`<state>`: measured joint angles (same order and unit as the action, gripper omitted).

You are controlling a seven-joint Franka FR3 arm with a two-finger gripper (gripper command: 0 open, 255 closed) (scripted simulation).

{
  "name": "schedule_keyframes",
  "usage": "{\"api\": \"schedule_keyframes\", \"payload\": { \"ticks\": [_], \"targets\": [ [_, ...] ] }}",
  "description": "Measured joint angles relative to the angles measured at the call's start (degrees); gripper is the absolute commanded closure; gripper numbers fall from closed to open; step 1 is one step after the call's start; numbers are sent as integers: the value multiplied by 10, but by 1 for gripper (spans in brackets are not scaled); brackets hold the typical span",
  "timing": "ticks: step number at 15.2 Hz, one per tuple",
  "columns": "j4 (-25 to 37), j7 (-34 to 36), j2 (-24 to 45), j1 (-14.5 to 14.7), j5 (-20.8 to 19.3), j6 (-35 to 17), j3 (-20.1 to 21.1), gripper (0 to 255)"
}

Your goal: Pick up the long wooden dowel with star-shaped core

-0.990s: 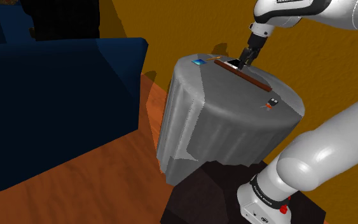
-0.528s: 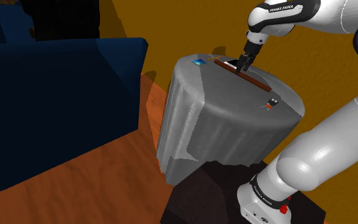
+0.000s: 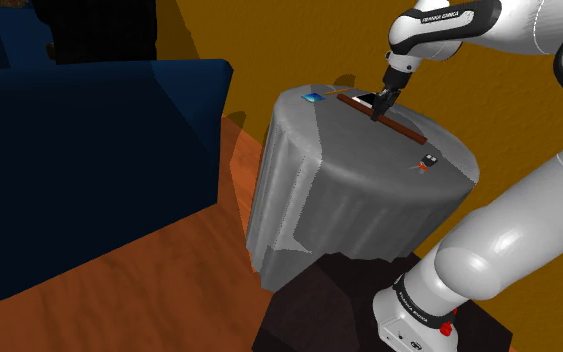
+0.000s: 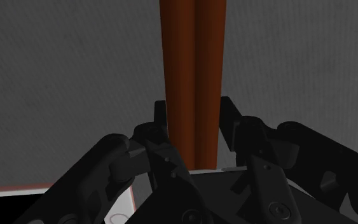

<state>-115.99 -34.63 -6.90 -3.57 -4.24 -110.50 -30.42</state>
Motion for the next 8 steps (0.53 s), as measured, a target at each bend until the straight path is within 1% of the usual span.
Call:
{"api": "schedule_keyframes", "payload": {
  "ticks": [4,8],
  "targets": [
    [0,0,0,0,0,0,0,255],
    [20,2,-3,1,-1,23,2,255]
  ]
}}
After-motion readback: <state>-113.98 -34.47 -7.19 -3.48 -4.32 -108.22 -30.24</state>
